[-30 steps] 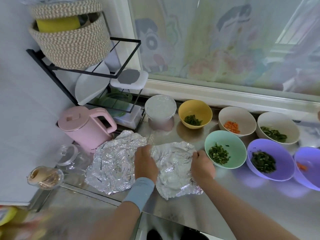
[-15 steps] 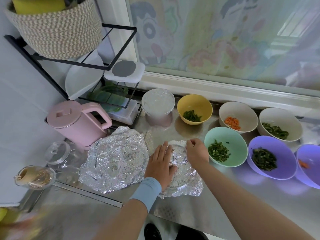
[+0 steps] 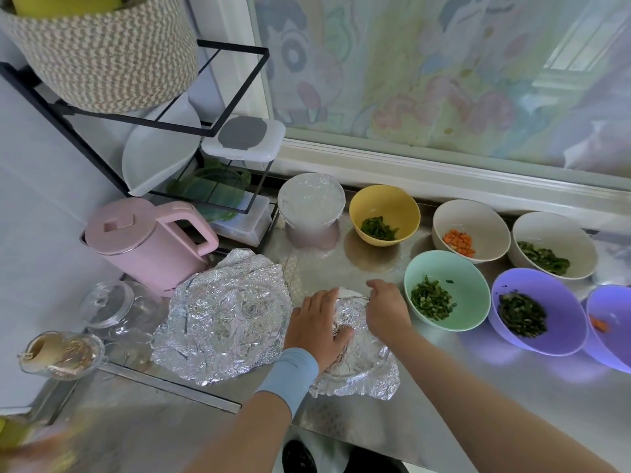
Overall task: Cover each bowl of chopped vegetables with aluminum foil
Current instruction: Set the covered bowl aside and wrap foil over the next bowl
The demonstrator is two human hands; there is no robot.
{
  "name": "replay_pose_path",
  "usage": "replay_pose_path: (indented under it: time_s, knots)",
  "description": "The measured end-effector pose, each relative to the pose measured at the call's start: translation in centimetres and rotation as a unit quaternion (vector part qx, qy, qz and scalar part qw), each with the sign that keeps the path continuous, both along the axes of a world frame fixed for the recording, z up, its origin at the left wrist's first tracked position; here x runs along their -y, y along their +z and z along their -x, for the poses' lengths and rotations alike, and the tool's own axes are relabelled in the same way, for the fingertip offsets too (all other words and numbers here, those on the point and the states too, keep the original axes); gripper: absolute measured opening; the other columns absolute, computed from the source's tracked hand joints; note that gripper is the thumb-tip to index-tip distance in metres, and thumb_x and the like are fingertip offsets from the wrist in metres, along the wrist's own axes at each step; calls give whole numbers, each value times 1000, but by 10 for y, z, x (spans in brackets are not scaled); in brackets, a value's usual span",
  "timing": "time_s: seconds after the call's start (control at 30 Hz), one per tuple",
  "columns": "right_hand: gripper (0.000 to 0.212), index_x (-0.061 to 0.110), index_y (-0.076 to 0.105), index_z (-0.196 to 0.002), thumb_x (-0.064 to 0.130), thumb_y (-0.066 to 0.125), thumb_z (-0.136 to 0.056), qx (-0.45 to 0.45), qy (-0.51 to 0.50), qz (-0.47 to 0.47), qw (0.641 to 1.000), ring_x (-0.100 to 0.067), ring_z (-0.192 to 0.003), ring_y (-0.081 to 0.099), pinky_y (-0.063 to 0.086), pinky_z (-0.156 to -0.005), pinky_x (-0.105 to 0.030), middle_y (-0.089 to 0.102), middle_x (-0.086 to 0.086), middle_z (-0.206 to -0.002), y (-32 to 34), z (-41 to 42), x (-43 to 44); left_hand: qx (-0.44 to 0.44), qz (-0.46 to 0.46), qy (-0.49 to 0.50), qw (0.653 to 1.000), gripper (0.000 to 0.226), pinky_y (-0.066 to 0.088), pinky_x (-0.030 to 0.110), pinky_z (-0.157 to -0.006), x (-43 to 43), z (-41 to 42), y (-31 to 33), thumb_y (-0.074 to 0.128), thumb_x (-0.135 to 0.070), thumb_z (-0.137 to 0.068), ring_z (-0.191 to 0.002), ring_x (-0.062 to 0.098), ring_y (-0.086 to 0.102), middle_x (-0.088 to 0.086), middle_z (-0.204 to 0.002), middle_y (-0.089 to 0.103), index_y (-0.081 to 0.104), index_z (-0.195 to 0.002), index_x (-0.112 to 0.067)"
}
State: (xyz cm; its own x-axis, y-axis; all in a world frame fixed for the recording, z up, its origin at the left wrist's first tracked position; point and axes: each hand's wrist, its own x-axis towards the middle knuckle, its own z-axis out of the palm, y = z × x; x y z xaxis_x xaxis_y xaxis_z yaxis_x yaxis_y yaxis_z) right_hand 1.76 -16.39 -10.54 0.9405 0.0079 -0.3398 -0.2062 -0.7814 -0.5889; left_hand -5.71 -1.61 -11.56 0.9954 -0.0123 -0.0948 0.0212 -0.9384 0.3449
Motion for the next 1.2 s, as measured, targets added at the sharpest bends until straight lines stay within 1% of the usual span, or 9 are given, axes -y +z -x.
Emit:
replay_pose_path:
  time_s: [0.1, 0.23, 0.37, 0.5, 0.67, 0.83, 0.93, 1.1, 1.2]
  knots:
    - [40, 16, 50, -138, 11, 42, -99, 141, 135, 17, 981, -25, -126, 45, 37, -106, -40, 51, -4, -137, -1, 25, 1, 11, 55, 16, 998, 80, 40, 37, -105, 1, 1, -1, 60, -56, -84, -131, 18, 38, -3, -146, 35, 25, -148, -23]
    - [45, 29, 36, -146, 23, 39, -101, 88, 178, 41, 979, -24, -122, 48, 41, -100, -40, 47, 3, -138, -7, 36, 4, 56, 233, 90, 967, 63, 43, 26, -100, -5, 8, -3, 70, -28, -86, -128, 14, 43, -4, -142, 36, 37, -140, -22]
    - [45, 33, 34, -146, 26, 37, -102, 103, 180, 57, 977, -24, -120, 48, 43, -97, -40, 46, 6, -138, -11, 39, 4, 22, 180, 61, 982, 53, 25, 31, -117, -15, 19, -13, 47, -33, -100, -145, 12, 22, -8, -157, 27, 30, -151, -30]
    - [47, 27, 34, -147, 35, 39, -101, 80, 95, -14, 992, -23, -128, 44, 40, -105, -40, 39, 1, -145, -7, 39, 2, -8, 305, 157, 939, 58, 29, 30, -112, -12, 19, 0, 41, -32, -103, -137, 8, 32, -12, -152, 30, 16, -155, -36]
    - [50, 10, 41, -139, 41, 42, -99, -91, -100, -12, 991, -34, -114, 55, 44, -94, -39, 56, -16, -126, 11, 23, 6, -121, 335, 327, 875, 47, 42, 31, -80, -29, 2, 16, 49, -41, -98, -94, 21, 58, 1, -116, 63, 46, -138, -18]
    - [59, 18, 46, -139, 32, 67, -86, -77, -158, -132, 976, -24, -94, 64, 53, -90, -41, 59, -3, -110, 36, 13, 9, -77, 422, 337, 838, 35, 47, 23, -68, -45, -7, 33, 72, -24, -85, -88, 11, 62, -3, -107, 66, 58, -117, -22]
    - [57, 16, 56, -133, 25, 77, -80, -73, -160, -195, 965, -21, -82, 66, 56, -74, -34, 66, -6, -99, 58, 8, 9, -65, 394, 323, 858, 36, 47, 25, -71, -53, -11, 42, 74, -21, -82, -91, 13, 62, 0, -113, 64, 61, -116, -22]
    - [31, 7, 69, -111, -2, 72, -82, -187, -172, -472, 844, -34, -93, 71, 57, -86, -46, 73, -17, -100, 118, -1, -1, -47, 234, 263, 935, 18, 47, 31, -80, -66, -24, 77, 69, -28, -81, -99, 20, 58, 1, -114, 59, 65, -99, -28]
    - [24, 1, 70, -106, 3, 74, -82, -114, -110, -490, 857, -35, -94, 67, 54, -92, -46, 71, -22, -103, 140, -5, -20, -89, 369, 209, 901, 31, 52, 36, -76, -58, -41, 126, 58, -44, -91, -82, 23, 66, 3, -96, 67, 64, -100, -15]
